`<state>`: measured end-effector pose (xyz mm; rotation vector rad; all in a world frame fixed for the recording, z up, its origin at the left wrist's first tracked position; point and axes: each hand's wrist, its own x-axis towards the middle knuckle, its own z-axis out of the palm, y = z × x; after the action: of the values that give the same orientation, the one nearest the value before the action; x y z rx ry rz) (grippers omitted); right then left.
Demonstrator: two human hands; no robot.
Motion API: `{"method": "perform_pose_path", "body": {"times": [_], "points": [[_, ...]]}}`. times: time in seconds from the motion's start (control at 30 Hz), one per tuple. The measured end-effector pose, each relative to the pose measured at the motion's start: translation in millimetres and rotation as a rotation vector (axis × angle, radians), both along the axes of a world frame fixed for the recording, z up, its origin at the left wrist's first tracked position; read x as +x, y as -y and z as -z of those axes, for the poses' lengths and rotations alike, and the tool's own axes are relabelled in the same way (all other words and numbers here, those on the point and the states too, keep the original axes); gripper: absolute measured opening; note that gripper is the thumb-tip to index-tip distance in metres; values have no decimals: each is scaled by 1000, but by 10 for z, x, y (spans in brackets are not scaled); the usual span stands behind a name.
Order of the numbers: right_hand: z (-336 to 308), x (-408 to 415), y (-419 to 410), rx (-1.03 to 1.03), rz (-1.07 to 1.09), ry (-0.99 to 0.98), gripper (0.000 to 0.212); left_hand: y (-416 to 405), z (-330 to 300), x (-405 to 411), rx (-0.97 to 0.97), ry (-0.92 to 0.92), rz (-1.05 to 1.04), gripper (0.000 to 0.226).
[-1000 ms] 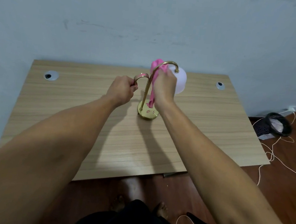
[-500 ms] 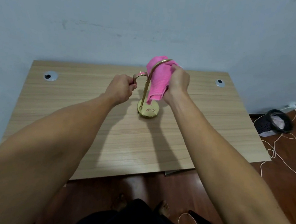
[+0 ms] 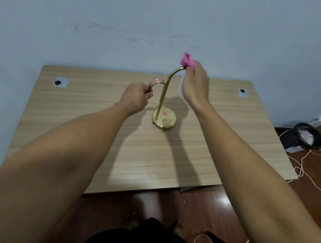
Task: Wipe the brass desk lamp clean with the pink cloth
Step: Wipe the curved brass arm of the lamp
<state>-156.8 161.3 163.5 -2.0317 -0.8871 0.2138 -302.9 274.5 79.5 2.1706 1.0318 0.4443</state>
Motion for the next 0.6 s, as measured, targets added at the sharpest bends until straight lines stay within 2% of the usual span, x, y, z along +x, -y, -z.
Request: {"method": "perform_pose_path", "body": {"times": [0.13,0.23,0.33,0.47,0.6], "points": [[323,-138,-25,-128,-181,403,44,-15,17,-8,-9,7,-4,19],[400,-194,4,-196,-207,702,44,-16,23,-8,-9,13,2,19],[345,-292,-85,-181,-147,658,44,-15,48,-17,-31,37,-2,18],[404,-550,-191,-174,-198,615,41,48,58,-53,-86,126,-39,24],[647,-695,-234,-266,-254,688,46,80,56,-92,-78,101,-84,25]]}}
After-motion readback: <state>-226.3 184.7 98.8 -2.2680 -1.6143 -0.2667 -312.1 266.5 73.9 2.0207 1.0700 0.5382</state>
